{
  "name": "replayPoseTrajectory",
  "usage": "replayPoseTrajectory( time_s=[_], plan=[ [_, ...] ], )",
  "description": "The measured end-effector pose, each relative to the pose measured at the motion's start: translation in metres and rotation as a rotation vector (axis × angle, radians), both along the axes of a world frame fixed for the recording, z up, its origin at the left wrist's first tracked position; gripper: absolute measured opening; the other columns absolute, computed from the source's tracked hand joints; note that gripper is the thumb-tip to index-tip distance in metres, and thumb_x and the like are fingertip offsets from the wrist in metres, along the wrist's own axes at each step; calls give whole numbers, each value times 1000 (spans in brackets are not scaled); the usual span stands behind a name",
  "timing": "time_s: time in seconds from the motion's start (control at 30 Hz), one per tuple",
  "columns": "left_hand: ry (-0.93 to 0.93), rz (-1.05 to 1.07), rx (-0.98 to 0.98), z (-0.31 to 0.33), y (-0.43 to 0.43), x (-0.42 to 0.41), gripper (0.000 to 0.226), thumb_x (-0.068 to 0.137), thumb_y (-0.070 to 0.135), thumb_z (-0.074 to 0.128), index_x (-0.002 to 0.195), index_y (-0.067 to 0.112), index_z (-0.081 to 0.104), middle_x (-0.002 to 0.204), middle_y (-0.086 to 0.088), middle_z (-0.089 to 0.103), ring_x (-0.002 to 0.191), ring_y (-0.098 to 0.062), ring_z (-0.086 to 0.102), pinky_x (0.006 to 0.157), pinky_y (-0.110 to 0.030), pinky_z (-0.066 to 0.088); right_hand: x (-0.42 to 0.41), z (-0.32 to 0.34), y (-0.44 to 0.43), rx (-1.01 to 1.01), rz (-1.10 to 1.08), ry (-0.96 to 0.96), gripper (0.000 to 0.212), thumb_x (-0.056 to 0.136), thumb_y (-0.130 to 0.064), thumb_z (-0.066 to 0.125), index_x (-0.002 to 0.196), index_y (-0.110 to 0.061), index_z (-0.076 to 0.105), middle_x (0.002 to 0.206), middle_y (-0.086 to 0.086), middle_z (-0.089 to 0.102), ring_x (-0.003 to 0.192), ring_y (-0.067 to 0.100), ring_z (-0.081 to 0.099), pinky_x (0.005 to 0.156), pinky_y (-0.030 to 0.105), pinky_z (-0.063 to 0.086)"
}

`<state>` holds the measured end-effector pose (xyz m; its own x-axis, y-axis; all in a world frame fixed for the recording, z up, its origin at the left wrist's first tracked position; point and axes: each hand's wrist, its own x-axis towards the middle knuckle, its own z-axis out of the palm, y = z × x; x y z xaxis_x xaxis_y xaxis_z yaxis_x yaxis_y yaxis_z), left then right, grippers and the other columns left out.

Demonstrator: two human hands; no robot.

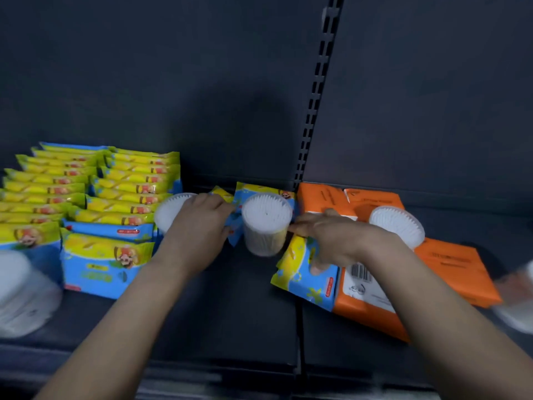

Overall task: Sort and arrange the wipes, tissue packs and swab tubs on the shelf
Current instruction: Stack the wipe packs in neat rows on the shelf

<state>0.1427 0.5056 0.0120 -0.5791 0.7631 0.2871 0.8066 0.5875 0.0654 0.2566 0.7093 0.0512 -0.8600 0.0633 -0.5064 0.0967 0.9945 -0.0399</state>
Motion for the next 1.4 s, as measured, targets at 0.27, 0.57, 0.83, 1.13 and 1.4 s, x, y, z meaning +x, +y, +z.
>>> replayPoseTrajectory(
  time_s=[0.27,0.57,0.83,1.13,1.4],
  plan=[
    [271,24,-323,-1,7,-2,14,48,6,69,61,5,69,62,-11,62,66,-34,61,79,-48,51,1,3,2,-21,48,121,47,66,-25,81,105,-27,53,126,-8,41,102,19,29,82,29,36],
    [-20,83,-370,23,31,-32,34,89,29,51,119,13,55,120,-8,55,111,-27,49,87,-35,38,17,21,18,-351,-317,327,31,67,-13,81,73,-21,52,65,-15,49,64,4,44,57,20,36],
    [-357,-95,-330,15,72,-84,60,87,29,60,140,14,38,136,-12,41,122,-30,45,103,-39,36,28,30,24,-395,-472,562,23,72,-10,78,78,-27,63,70,-12,60,65,3,52,63,21,43],
    [-340,-130,-413,17,93,-84,42,86,18,60,124,4,51,125,-17,51,111,-30,52,92,-32,43,37,30,25,-441,-620,770,15,76,-13,76,81,-21,64,79,0,67,72,12,59,66,30,50],
    [-429,-116,-461,18,87,-82,31,82,18,64,111,11,61,112,-6,58,94,-21,56,83,-33,48,34,34,25,-408,-599,885,16,75,-14,76,81,-21,63,72,-5,62,71,14,56,63,24,43]
  ],
)
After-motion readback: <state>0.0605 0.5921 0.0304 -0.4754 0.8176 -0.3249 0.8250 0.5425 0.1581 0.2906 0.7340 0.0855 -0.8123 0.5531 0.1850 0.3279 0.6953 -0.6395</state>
